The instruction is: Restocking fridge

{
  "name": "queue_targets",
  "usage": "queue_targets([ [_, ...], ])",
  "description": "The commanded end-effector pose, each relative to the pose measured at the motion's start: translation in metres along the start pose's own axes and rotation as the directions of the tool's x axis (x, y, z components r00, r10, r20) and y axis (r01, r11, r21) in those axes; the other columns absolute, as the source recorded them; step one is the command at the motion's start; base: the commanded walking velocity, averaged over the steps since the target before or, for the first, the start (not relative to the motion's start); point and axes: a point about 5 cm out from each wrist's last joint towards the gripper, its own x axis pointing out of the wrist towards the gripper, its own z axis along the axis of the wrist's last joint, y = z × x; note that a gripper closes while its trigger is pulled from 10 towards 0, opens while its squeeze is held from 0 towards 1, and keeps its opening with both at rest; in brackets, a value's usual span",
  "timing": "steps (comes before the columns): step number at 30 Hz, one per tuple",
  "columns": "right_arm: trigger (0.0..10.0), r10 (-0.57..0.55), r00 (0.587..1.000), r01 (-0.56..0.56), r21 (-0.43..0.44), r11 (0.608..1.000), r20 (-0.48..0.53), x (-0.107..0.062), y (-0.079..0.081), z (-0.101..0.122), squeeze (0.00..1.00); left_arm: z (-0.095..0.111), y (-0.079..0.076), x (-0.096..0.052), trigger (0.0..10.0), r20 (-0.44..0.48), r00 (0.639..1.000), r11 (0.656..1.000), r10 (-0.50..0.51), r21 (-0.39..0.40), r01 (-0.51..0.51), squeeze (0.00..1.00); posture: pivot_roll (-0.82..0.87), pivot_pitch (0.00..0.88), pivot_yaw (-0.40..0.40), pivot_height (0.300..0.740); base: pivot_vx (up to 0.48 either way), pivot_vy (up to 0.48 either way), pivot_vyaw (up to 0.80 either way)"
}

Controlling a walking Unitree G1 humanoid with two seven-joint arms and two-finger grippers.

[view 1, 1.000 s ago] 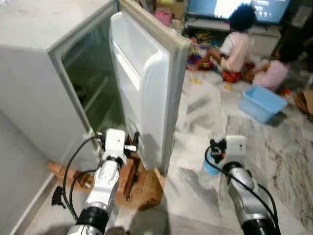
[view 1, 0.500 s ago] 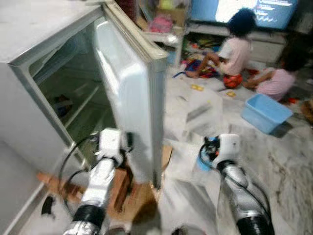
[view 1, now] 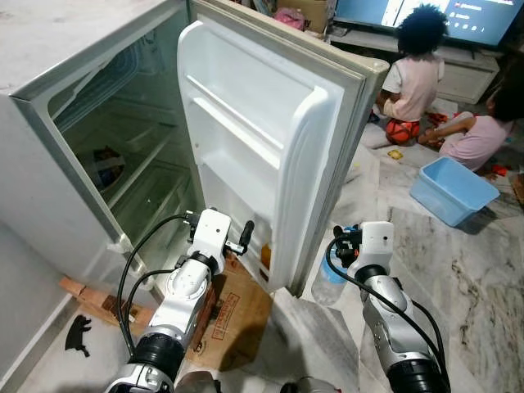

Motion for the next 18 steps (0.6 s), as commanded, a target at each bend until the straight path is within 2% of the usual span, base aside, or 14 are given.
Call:
queue_targets([
  [1,10.0,-0.007,0.999,0.008,-0.009,1.000,0.031,0.0025,-0.0022,0.0072,0.00,0.0001,0.0065,-0.0031,10.0,0.003,1.000,1.000,0.025,-0.004,-0.025,0.00,0.03,0.000,-0.028,0.740,0.000,0.000,0.00],
  [4,10.0,-0.005,1.000,0.005,-0.011,1.000,0.031,0.0030,-0.0024,0.0071,0.00,0.0001,0.0117,-0.0072,10.0,0.014,0.999,0.999,0.047,-0.018,-0.047,0.00,0.03,0.000,-0.031,0.740,0.000,0.000,0.00],
  [10,10.0,0.000,1.000,0.001,-0.017,1.000,0.029,0.0040,-0.0023,0.0071,0.00,0.0008,0.0154,-0.0096,10.0,0.027,0.997,0.996,0.078,-0.033,-0.077,0.00,0.03,0.000,-0.034,0.740,0.332,-0.329,0.00],
  [18,10.0,-0.002,1.000,0.002,-0.019,1.000,0.031,0.0049,-0.0021,0.0075,0.00,0.0055,0.0146,-0.0048,10.0,0.033,0.996,0.997,0.079,-0.008,-0.079,0.00,0.03,0.000,-0.031,0.740,0.341,-0.333,0.00],
])
